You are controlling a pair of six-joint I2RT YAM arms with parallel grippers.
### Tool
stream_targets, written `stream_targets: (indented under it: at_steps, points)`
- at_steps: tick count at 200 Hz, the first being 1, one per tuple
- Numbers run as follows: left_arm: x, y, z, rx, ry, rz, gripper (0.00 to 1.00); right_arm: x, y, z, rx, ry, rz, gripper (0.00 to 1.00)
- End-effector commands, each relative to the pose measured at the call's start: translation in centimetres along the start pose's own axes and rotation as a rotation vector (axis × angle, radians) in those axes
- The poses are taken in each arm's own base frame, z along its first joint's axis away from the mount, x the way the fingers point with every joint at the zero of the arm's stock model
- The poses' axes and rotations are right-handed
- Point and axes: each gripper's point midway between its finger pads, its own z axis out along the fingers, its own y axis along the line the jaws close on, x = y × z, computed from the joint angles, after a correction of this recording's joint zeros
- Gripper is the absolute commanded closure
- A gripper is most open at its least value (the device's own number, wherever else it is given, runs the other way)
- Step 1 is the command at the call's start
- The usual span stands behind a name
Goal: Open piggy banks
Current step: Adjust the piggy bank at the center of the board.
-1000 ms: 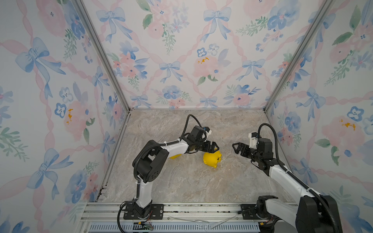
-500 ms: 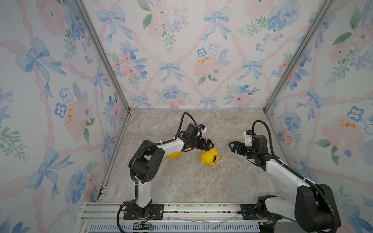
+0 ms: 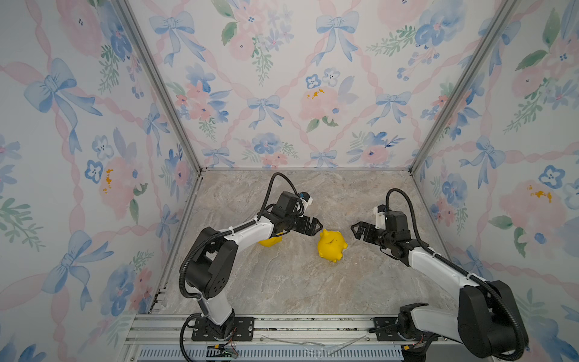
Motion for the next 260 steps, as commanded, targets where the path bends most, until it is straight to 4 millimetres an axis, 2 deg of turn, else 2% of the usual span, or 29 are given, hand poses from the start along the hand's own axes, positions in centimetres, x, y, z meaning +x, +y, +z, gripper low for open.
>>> stream_targets:
  at_steps: [1,19,38,73,90,119,147,172,201,225,260]
  points:
    - [0.5,0.4,-1.1,-0.046,-0.004,0.050,0.02,1.9,-0.5,-0.7,0.049,0.042,0.010,0.01]
    - [0.3,0.5,-1.6,-0.085,-0.022,0.061,0.02,2.8,-1.0,-1.5,0.077,0.038,0.009,0.01]
    - [0.2,-0.6,-1.9,-0.117,-0.033,0.109,0.02,3.7,-1.7,-2.2,0.091,0.030,0.012,0.01]
    - [0.8,-2.9,-0.8,-0.125,-0.019,0.172,0.02,4.9,-1.3,-3.1,0.042,0.032,0.032,0.10]
    - [1.5,-2.6,-0.3,-0.151,0.011,0.156,0.02,4.9,-1.1,-3.4,0.025,0.009,0.040,0.13]
    - [2.9,-2.7,-0.6,-0.148,0.034,0.126,0.02,5.1,-1.1,-3.1,0.003,-0.007,0.037,0.20]
    - [3.8,-5.1,0.2,-0.015,0.062,0.158,0.02,5.0,-0.4,-2.4,-0.051,-0.025,0.064,0.27]
    - [3.6,-5.3,0.9,0.006,0.064,0.127,0.02,4.7,1.0,-2.0,-0.115,-0.006,0.048,0.33]
    - [3.7,-4.7,1.6,-0.030,0.078,0.125,0.02,4.9,1.4,-1.9,-0.130,0.007,0.027,0.36]
    - [2.6,-4.4,0.9,-0.076,0.032,0.125,0.02,5.2,1.3,-1.8,-0.133,0.006,0.025,0.38]
    - [0.9,-6.0,-0.3,-0.051,-0.016,0.187,0.02,5.4,1.5,-1.6,-0.156,-0.004,0.039,0.38]
